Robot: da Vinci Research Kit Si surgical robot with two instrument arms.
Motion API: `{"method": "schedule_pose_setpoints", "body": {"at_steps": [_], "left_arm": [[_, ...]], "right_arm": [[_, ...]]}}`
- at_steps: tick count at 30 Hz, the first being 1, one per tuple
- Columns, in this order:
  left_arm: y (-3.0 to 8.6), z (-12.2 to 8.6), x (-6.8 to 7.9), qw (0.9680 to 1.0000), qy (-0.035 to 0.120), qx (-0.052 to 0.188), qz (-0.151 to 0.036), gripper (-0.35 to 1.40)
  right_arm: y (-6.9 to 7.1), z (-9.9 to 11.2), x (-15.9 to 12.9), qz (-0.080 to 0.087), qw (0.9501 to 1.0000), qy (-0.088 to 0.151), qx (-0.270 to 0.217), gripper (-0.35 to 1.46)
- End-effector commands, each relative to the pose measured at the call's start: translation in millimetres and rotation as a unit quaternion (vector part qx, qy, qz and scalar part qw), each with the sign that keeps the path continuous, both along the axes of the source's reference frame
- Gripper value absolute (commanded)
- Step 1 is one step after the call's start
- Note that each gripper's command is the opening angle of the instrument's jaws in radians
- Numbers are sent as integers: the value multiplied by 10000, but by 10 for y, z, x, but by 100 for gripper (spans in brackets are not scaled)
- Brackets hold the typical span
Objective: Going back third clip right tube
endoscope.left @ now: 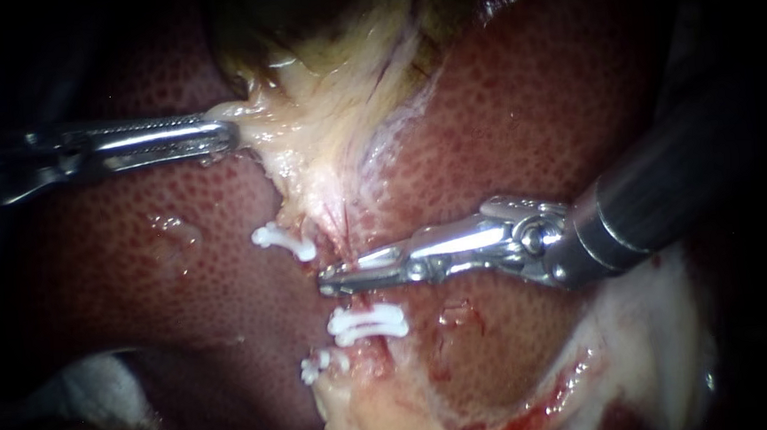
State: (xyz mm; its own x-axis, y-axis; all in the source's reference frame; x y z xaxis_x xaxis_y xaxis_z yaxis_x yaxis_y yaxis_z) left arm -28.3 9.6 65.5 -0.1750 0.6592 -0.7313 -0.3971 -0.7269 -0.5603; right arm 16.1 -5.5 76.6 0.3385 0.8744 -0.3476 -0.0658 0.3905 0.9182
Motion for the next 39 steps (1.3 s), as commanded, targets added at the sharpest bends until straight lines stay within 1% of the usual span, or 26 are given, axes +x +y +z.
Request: {"method": "schedule_pose_setpoints", "body": {"at_steps": [1,8,9,10,11,13,14,15,17,18,19,20,23,26,31,33,37,39], "left_arm": [[0,0,0,10000,3,-6,-2,-35],[-1,-1,-1,10000,8,-8,-7,-35],[-2,-1,-1,10000,9,-8,-9,-35],[-2,-2,-1,10000,19,-11,-21,-35],[-2,-2,-2,10000,21,-11,-22,-35],[-2,-3,-2,10000,22,-11,-25,-35],[-3,-3,-3,10000,13,-9,-15,-35],[-3,-2,-3,10000,14,-9,-16,-35],[-3,-2,-3,10000,15,-11,-16,-35],[-3,-2,-3,10000,15,-11,-16,-35],[-3,-2,-3,10000,15,-11,-17,-35],[-3,-2,-3,10000,15,-11,-17,-35],[-3,-2,-3,10000,16,-11,-17,-35],[-4,-3,-3,10000,17,-11,-18,-35],[-4,-3,-3,10000,7,-8,-8,-35],[-4,-3,-3,10000,7,-8,-8,-35],[-4,-4,-2,10000,7,-8,-7,-35],[-4,-4,-2,10000,6,-8,-5,-35]], "right_arm": [[0,0,0,1,10000,0,1,-35],[1,3,0,19,10000,-12,-7,-35],[1,3,0,42,10000,-28,-19,-32],[0,4,0,86,9998,-42,-163,-21],[0,5,1,120,9996,-21,-261,2],[1,8,2,124,9987,89,-479,27],[3,9,3,130,9981,150,-586,35],[4,10,3,124,9975,181,-669,38],[6,12,4,177,9962,170,-835,45],[6,12,5,257,9953,110,-930,46],[7,13,6,392,9941,4,-1010,49],[8,14,6,482,9931,-69,-1066,49],[12,16,4,558,9914,-138,-1173,49],[17,19,-1,585,9899,-168,-1280,49],[18,20,-10,570,9900,-158,-1279,49],[16,18,-14,526,9905,-120,-1263,49],[13,8,-30,434,9907,-43,-1285,49],[15,-1,-43,355,9888,25,-1452,49]]}}
